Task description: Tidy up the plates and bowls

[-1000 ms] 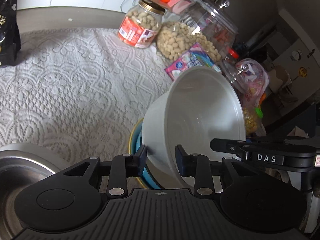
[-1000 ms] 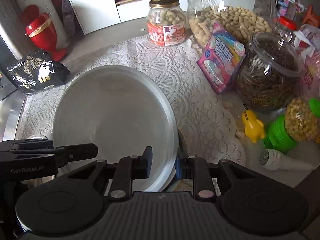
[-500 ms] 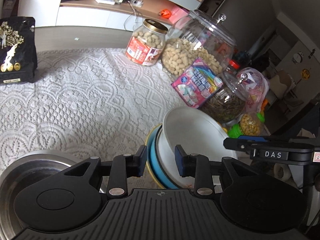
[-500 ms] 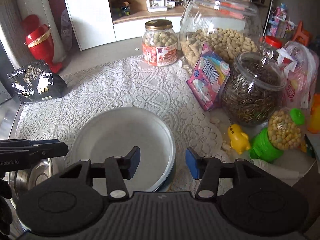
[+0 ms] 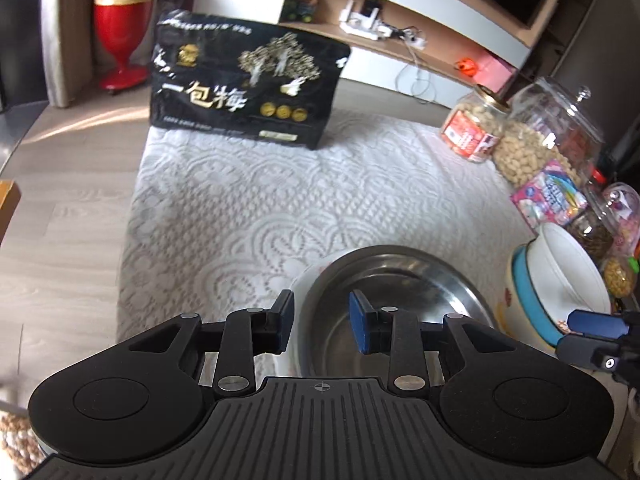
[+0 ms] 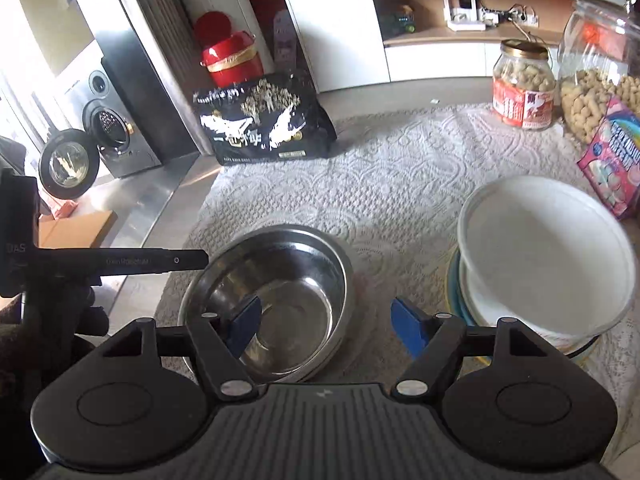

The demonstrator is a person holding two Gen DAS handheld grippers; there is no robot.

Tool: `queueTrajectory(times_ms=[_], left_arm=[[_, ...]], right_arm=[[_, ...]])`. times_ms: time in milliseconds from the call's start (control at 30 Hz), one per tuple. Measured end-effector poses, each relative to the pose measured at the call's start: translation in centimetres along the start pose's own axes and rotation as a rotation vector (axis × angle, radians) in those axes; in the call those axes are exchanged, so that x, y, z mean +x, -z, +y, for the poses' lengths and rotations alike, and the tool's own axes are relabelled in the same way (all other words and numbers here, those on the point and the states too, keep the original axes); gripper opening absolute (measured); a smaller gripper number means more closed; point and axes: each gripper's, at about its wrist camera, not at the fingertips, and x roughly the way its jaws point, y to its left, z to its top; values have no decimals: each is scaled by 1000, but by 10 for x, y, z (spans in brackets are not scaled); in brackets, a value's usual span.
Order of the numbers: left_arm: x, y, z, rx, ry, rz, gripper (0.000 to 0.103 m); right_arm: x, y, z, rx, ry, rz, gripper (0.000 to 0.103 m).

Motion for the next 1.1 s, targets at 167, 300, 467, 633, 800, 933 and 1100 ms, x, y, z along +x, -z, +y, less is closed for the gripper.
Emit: queueTrajectory(times_ms=[167,300,467,633,800,933,1100], left_arm=[[23,8,21,-66,12,76,35],[40,12,22,-72,26,125,35],[57,20,25,-107,50,175,35],[67,22,26,-144,83,208,38],[72,19,28,-184,93,231,42],[77,12,14,-131,70,255,60],[89,-9,11,-127,77,286,65]], right_arm=[[49,1,15,10,70,50,67],[68,5,7,67,96,87,67],[88,23,0,110,57,150,68],[108,34,-9,182,-39,207,66],[105,39,-8,160,-41,160,61],[104,34,-7,164,-24,139,61],[109,16,-10,196,-11,104,60]])
